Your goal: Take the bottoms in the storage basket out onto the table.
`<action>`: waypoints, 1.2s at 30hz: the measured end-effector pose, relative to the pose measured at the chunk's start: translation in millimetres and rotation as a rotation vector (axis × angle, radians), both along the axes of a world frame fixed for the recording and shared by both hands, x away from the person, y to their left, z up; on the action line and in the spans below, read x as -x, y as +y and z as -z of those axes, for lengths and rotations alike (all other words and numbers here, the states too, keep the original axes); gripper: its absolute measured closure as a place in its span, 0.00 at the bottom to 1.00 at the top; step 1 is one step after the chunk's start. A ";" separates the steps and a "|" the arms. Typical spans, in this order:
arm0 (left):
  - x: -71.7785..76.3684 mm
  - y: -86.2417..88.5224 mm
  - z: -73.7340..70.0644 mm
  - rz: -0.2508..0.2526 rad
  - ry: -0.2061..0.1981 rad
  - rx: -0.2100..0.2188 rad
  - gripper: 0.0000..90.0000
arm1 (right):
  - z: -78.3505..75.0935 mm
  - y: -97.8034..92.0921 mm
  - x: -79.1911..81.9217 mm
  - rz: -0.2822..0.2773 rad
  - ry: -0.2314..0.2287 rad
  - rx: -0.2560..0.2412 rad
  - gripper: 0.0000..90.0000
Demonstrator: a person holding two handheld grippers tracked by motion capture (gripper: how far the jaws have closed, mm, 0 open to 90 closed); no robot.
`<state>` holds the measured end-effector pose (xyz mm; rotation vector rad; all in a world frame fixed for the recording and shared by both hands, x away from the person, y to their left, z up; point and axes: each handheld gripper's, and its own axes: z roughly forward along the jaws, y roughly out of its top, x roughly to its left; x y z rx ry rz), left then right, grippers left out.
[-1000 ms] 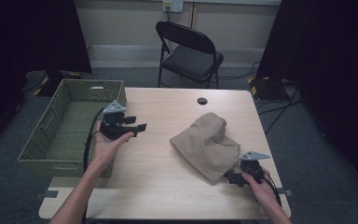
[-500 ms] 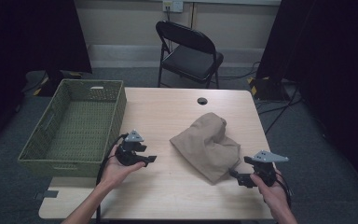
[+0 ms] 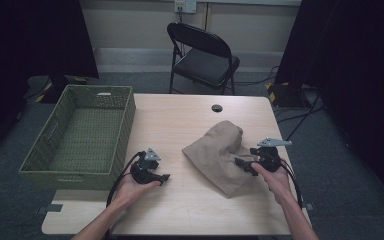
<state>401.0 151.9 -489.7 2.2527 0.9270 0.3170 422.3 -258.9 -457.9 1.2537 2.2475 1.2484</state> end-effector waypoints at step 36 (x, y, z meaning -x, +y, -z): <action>3.1 -15.1 -37.7 0.077 -0.060 0.178 0.51 | 25.6 107.7 33.0 -0.442 -0.017 0.048 0.93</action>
